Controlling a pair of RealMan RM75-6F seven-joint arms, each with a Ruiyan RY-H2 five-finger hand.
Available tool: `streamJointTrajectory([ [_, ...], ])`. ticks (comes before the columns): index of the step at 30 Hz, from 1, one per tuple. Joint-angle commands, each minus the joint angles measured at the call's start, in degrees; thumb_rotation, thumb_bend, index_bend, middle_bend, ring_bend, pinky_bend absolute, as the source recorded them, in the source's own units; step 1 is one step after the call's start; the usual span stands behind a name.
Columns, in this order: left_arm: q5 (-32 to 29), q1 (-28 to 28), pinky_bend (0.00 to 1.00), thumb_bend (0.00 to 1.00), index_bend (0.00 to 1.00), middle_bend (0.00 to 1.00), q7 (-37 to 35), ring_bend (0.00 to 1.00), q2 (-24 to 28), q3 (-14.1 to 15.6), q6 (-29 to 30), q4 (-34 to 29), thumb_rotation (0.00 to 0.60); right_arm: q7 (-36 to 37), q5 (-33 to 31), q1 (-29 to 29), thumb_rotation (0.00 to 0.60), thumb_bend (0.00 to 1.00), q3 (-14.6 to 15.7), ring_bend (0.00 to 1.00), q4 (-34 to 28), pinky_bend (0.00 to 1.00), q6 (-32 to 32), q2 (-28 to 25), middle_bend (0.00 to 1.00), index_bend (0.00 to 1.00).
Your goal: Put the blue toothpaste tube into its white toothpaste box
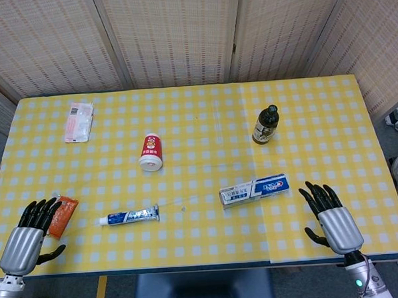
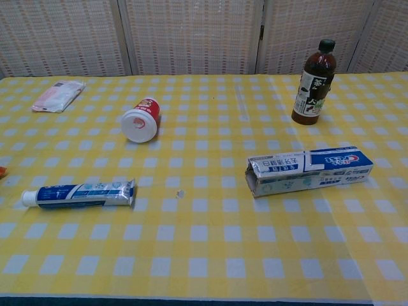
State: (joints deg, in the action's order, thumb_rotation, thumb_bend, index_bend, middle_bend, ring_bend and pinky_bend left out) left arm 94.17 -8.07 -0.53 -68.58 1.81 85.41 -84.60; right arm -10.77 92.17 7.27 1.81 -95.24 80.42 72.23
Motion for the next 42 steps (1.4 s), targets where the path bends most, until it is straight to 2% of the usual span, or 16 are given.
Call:
streamJointTrajectory([
  [1,0.11,0.05,0.0,0.2,0.06,0.08,-0.01,0.01,0.02,0.08,0.06,-0.07,0.6,-0.01,-0.08,0.06,0.6,0.3,0.02,0.0,0.01,0.0,-0.21,0.03,0.0,0.0],
  [7,0.99,-0.09,0.0,0.2,0.06,0.08,-0.33,0.01,0.04,0.62,-0.13,-0.35,0.6,0.41,0.49,-0.01,0.6,0.3,0.34,0.0,-0.19,0.0,-0.09,-0.25,0.0,0.0],
  [11,4.47,-0.45,0.0,0.2,0.06,0.08,-1.63,0.03,-1.12,1.69,1.0,0.03,0.6,0.72,1.04,-0.25,0.6,0.3,0.55,0.0,-0.31,0.0,0.44,-0.41,0.0,0.0],
  [13,6.57,-0.51,0.07,0.21,0.08,0.13,-1.73,0.09,-2.8,1.92,2.47,1.12,0.6,0.6,0.87,-0.19,0.6,0.3,0.5,0.0,-0.22,0.0,0.21,-0.34,0.0,0.0],
  [15,9.41,-1.03,0.23,0.21,0.12,0.24,-1.18,0.21,-4.7,2.37,3.46,2.32,0.6,0.53,0.68,0.03,0.6,0.3,0.51,0.0,-0.23,0.0,-0.37,-0.24,0.0,0.0],
  [16,10.64,-1.38,0.34,0.21,0.14,0.33,-1.03,0.31,-5.46,2.47,3.86,2.67,0.6,0.48,0.67,0.1,0.6,0.3,0.5,0.0,-0.22,0.0,-0.51,-0.21,0.0,0.0],
  [18,12.82,-2.48,0.64,0.21,0.19,0.57,-1.57,0.57,-6.9,2.74,3.87,2.68,0.6,0.33,0.67,0.2,0.6,0.3,0.44,0.0,-0.23,0.0,-0.63,-0.06,0.0,0.0],
  [19,13.12,-3.09,0.72,0.21,0.21,0.65,-2.1,0.65,-7.17,2.89,3.11,2.13,0.6,0.27,0.64,0.22,0.6,0.3,0.44,0.0,-0.24,0.0,-0.7,0.0,0.0,0.0],
  [20,13.17,-3.8,0.83,0.21,0.24,0.78,-2.54,0.77,-7.25,3.0,1.99,1.35,0.6,0.24,0.64,0.26,0.6,0.3,0.45,0.0,-0.26,0.0,-0.8,0.04,0.0,0.0],
  [21,12.83,-4.78,0.9,0.21,0.28,0.86,-2.76,0.85,-7.05,3.03,0.1,-0.04,0.6,0.19,0.66,0.31,0.6,0.3,0.47,0.0,-0.27,0.0,-0.9,0.1,0.0,0.0],
  [23,12.08,-6.14,0.98,0.21,0.33,0.97,-1.74,0.95,-6.72,2.58,-2.43,-2.28,0.6,0.05,0.61,0.33,0.6,0.3,0.48,0.0,-0.26,0.0,-1.01,0.17,0.0,0.0],
  [26,10.31,-7.69,1.0,0.21,0.39,1.0,0.91,1.0,-7.36,1.14,-5.2,-5.37,0.6,-0.09,0.37,0.33,0.6,0.3,0.37,0.0,-0.24,0.0,-1.06,0.26,0.0,0.0],
  [29,7.23,-8.83,1.0,0.22,0.46,1.0,2.63,1.0,-8.4,-0.09,-8.28,-8.27,0.6,-0.19,-0.03,0.38,0.6,0.3,0.2,0.0,-0.23,0.0,-1.23,0.37,0.0,0.0],
  [35,-2.83,-10.84,1.0,0.22,0.47,1.0,9.55,1.0,-10.69,-2.82,-15.9,-13.95,0.6,-0.16,-0.6,0.66,0.6,0.3,-0.14,0.0,0.03,0.0,-1.69,0.56,0.0,0.0],
  [42,-11.58,-13.11,1.0,0.22,0.46,1.0,17.73,1.0,-14.78,-5.92,-19.94,-15.71,0.6,-0.7,-1.78,0.91,0.6,0.3,-0.61,0.0,0.31,0.0,-2.33,0.96,0.0,0.0],
])
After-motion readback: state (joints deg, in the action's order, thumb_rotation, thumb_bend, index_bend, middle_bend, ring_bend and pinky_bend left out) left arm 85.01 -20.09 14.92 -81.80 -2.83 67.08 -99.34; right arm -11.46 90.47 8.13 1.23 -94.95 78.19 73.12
